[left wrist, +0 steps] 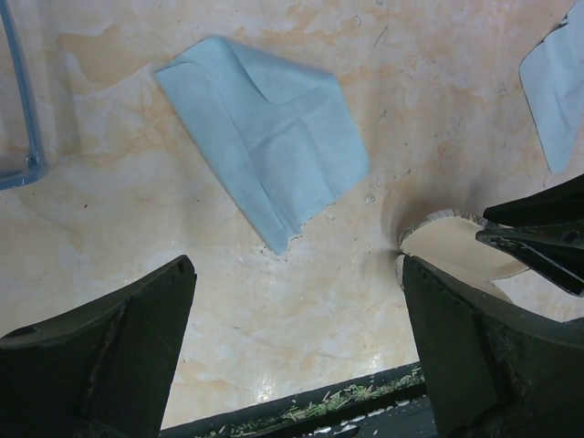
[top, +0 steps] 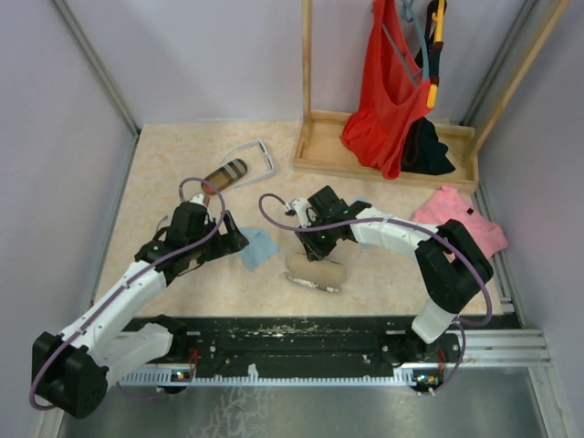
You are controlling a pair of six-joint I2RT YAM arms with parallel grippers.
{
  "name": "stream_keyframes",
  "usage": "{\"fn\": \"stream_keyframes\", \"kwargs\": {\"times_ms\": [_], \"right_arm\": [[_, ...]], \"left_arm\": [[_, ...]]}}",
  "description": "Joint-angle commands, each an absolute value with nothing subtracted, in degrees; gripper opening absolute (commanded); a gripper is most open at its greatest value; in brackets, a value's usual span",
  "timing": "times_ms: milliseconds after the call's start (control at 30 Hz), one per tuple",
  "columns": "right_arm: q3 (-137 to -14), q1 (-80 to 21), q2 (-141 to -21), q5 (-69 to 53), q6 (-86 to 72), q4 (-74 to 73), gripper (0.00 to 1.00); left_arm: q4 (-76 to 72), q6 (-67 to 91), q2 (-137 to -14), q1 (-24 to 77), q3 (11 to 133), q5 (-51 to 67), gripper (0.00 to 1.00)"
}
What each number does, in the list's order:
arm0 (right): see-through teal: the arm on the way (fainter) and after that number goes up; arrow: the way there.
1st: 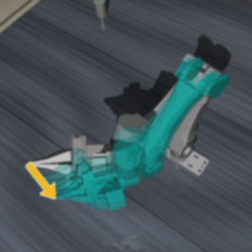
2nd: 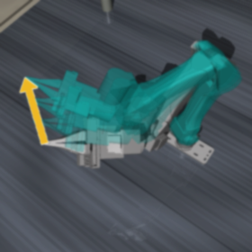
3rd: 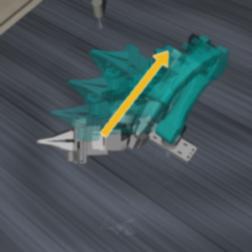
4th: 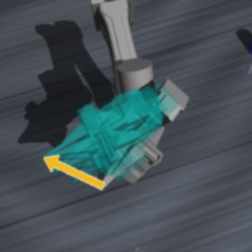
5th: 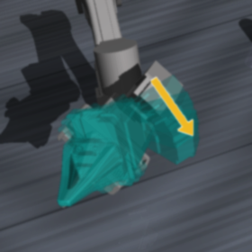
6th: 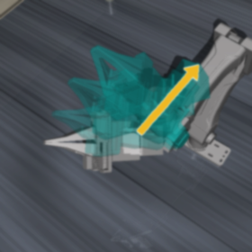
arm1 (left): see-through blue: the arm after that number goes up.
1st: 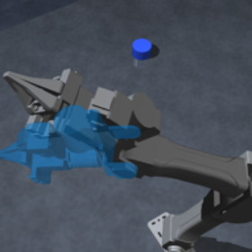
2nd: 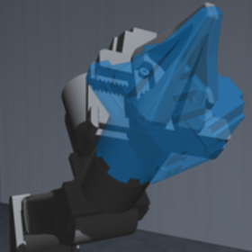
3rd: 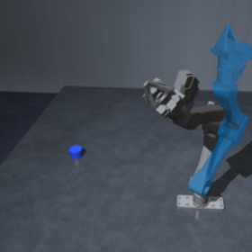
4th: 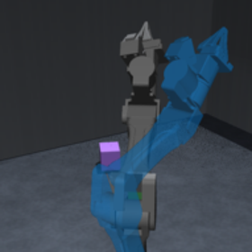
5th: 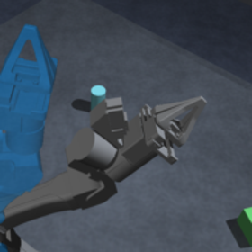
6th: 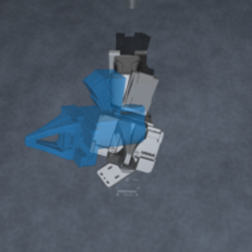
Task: Organize the sunglasses
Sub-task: Adjust the sunglasses case at the center of the board.
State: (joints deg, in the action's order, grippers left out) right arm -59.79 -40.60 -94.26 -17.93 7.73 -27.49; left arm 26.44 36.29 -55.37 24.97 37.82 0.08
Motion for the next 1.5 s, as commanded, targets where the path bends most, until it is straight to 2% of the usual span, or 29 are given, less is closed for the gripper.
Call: {"fn": "stream_keyframes", "kwargs": {"times_ms": [0, 167, 333, 600, 833, 1200, 1467], "right_arm": [[-59.85, -39.82, -92.86, -14.94, 2.8, -24.05, 0.23], [-57.75, -39.81, -90.76, -12.44, -2.88, -22.12, 0.19], [-53.45, -39.53, -86.03, -3.97, -14.3, -17.48, 0.15], [-47.3, -37.63, -81.24, 7.05, -33.05, -9.74, 0.0], [-46.62, -36.92, -82.27, 13.02, -44.92, -4.64, 0.0], [-59.05, -36.85, -92.44, 21.43, -40.39, -13.98, 0.0], [-71.06, -36.81, -99.07, 17.45, -16.58, -22.28, 0.0]], "left_arm": [[26.27, 35.35, -53.84, 24.78, 39.71, 1.58, 1.0], [25.72, 34.9, -51.52, 24.73, 39.73, 0.94, 1.0], [25.56, 33.9, -50.62, 24.77, 39.64, 0.21, 0.99], [26.08, 33.4, -51.09, 24.76, 40.78, -0.51, 0.99], [25.85, 32.75, -51.71, 24.74, 41.49, -0.77, 0.99], [26.01, 32.39, -52.24, 24.77, 41.42, -1.23, 0.99], [27.06, 30.76, -50.19, 24.71, 41.89, -1.6, 0.99]]}}
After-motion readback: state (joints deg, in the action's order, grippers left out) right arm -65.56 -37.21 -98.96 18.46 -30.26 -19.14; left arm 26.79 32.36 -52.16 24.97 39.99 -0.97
